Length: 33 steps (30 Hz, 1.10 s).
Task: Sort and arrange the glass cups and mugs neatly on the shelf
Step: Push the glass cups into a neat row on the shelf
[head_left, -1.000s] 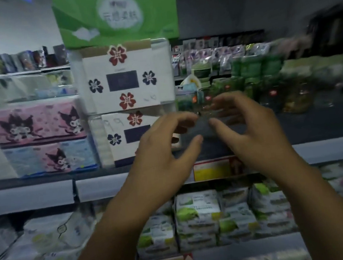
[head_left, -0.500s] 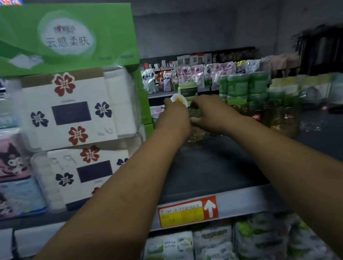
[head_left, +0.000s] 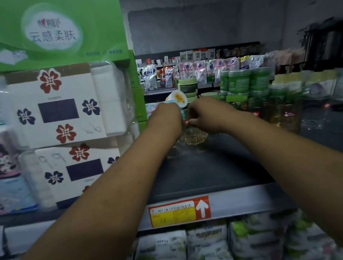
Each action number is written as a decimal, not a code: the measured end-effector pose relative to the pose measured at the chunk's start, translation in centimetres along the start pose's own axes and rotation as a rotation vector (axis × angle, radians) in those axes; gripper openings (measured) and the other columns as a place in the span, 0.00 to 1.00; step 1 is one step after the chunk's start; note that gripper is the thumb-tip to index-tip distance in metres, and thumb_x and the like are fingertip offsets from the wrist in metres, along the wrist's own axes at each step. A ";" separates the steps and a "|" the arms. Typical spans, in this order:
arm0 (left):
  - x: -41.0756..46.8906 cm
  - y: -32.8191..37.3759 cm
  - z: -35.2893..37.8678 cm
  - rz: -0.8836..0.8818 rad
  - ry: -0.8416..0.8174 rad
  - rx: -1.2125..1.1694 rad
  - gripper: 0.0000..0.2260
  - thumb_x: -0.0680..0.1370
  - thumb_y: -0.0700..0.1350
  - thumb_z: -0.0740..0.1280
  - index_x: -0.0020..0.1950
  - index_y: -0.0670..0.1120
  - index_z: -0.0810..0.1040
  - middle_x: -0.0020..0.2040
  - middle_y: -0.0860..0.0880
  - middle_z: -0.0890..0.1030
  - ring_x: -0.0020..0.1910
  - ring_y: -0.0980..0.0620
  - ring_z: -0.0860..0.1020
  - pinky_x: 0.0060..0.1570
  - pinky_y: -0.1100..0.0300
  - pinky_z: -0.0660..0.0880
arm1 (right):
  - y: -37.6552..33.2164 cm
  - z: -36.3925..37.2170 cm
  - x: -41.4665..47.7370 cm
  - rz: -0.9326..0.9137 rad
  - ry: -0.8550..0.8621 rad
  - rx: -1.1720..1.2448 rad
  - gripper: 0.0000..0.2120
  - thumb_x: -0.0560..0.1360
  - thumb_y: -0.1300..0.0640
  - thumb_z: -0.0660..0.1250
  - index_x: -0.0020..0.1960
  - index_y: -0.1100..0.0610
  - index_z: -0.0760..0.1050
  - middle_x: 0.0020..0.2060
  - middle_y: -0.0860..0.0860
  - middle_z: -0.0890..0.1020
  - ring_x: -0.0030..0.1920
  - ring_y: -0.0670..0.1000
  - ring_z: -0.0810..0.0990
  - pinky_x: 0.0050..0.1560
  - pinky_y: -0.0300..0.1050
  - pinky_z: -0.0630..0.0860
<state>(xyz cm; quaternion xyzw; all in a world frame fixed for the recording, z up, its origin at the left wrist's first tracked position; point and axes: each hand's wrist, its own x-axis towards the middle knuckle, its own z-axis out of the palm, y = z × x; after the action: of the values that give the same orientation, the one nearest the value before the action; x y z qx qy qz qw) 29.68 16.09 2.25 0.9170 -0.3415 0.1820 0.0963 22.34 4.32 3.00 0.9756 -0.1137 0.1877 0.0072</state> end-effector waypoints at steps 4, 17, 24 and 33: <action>-3.0 -0.2 -1.2 0.059 0.030 -0.042 0.13 0.79 0.37 0.66 0.64 0.37 0.78 0.60 0.37 0.79 0.59 0.39 0.78 0.54 0.54 0.75 | 0.0 -1.5 -3.7 -0.012 0.022 0.016 0.09 0.78 0.49 0.69 0.41 0.50 0.74 0.42 0.51 0.80 0.43 0.54 0.79 0.44 0.50 0.78; -14.3 -1.7 -3.7 0.176 0.335 -0.328 0.19 0.76 0.56 0.73 0.65 0.53 0.77 0.59 0.50 0.72 0.60 0.50 0.73 0.60 0.56 0.72 | 1.7 -3.3 -14.0 0.002 0.437 0.432 0.07 0.76 0.51 0.72 0.53 0.48 0.77 0.46 0.42 0.78 0.46 0.40 0.77 0.45 0.36 0.71; -14.0 -1.1 0.0 -0.041 0.159 -0.743 0.44 0.74 0.55 0.76 0.82 0.47 0.54 0.74 0.52 0.70 0.71 0.55 0.70 0.69 0.63 0.65 | 3.2 -1.1 -15.0 0.476 0.168 1.247 0.11 0.79 0.52 0.70 0.49 0.60 0.80 0.44 0.55 0.82 0.28 0.52 0.74 0.25 0.43 0.65; -12.1 -1.7 1.1 -0.206 0.003 -1.048 0.40 0.62 0.56 0.85 0.68 0.51 0.70 0.60 0.55 0.80 0.58 0.55 0.81 0.58 0.56 0.79 | 2.4 -1.5 -14.7 0.485 -0.033 1.448 0.14 0.82 0.53 0.63 0.40 0.58 0.74 0.33 0.55 0.78 0.30 0.55 0.79 0.27 0.45 0.75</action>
<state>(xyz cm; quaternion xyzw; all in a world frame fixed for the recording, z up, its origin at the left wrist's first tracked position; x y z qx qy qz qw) 22.64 24.18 -3.67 0.7745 -0.2947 -0.0222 0.5592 8.02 5.31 -1.08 0.6871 -0.1735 0.1969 -0.6775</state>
